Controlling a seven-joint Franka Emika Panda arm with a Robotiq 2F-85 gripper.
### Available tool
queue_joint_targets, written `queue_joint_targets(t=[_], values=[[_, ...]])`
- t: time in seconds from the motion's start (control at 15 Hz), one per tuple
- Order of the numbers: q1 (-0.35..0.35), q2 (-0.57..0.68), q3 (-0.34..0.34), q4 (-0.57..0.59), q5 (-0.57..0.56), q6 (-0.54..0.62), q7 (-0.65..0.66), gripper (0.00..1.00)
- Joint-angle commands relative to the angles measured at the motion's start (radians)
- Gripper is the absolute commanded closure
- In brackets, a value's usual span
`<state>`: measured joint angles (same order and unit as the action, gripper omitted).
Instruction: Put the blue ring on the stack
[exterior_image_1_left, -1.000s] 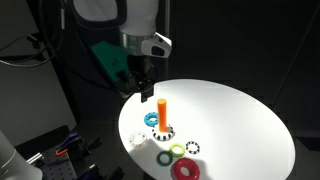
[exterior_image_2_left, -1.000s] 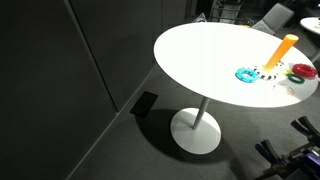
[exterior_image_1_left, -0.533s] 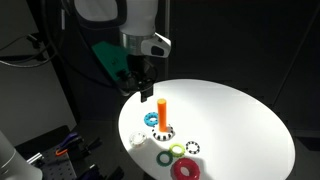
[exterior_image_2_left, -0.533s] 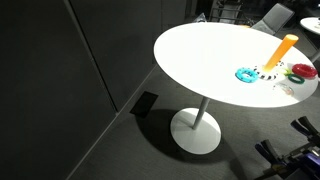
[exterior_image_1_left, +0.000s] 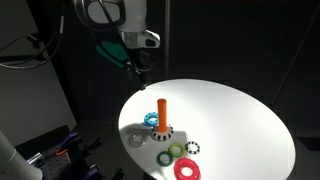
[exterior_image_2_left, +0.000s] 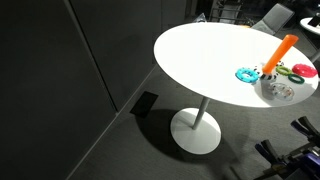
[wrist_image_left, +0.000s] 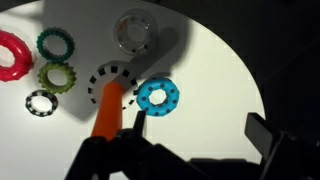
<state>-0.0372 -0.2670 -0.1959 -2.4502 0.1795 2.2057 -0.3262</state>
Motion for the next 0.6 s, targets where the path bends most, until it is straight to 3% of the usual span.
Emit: queue_joint_targets(t=[0.0,0.53], values=[[0.027,0.071,0.062,0.035,-0.001,0.051,0.032,0.00],[0.028,0.269,0.137,0.077,-0.089,0.213,0.089,0.00]])
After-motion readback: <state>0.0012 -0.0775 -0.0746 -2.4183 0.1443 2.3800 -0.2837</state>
